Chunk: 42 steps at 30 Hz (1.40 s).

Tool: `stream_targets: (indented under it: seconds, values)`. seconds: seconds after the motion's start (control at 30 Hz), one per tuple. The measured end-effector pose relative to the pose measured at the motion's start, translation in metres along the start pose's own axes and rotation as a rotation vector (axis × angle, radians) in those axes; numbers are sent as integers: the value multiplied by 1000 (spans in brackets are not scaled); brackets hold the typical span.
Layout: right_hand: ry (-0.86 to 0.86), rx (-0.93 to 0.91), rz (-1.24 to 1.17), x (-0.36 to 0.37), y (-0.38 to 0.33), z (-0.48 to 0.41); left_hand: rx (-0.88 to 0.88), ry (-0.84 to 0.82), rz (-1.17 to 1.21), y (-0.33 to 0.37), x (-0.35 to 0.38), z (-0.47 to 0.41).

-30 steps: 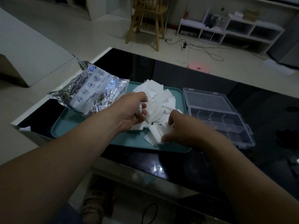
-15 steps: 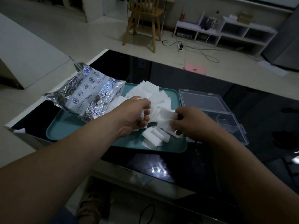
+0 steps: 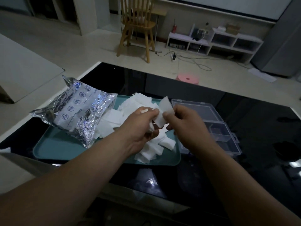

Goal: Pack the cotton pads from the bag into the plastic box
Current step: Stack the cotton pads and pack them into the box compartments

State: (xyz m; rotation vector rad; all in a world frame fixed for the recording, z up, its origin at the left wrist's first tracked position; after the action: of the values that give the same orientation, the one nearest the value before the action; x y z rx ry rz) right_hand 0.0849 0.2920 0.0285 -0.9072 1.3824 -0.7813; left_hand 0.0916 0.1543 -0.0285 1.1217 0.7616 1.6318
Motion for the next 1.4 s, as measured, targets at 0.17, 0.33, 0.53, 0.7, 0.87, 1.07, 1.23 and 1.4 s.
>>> stream_targets:
  seconds: [0.17, 0.33, 0.53, 0.7, 0.87, 1.07, 1.23, 1.4]
  values:
    - [65, 102, -131, -14, 12, 0, 12, -8, -34, 2, -1, -1]
    - [-7, 217, -498, -15, 20, -1, 45, 5, -50, 6, 2, -6]
    - [37, 277, -331, -17, 42, 7, 28, -106, -84, 3, 26, -5]
    - [72, 247, -366, -20, 41, 5, -5, -104, -64, -6, 34, -5]
    - [262, -26, 35, -42, 13, 9, -22, -41, 2, -11, 34, -5]
    - [150, -205, 236, -15, -7, 15, 14, -182, -28, -9, 48, 4]
    - [-90, -209, 172, -9, -8, 18, -117, -151, 71, -13, 26, -3]
    - [-242, -228, 164, 5, -15, 24, -177, -372, -9, -21, 43, 5]
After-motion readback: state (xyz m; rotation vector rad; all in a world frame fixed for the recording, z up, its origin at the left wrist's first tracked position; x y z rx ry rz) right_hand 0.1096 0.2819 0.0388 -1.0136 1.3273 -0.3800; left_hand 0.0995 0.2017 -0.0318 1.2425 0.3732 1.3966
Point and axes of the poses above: each hand's wrist, its own z-axis away from the middle knuckle, its own x-axis out of the palm, y = z × x, the point moved 10 cm from there along -z, towards the middle knuckle, and after that the axes turned 4 degrees about -z, right-handed, at the moved point
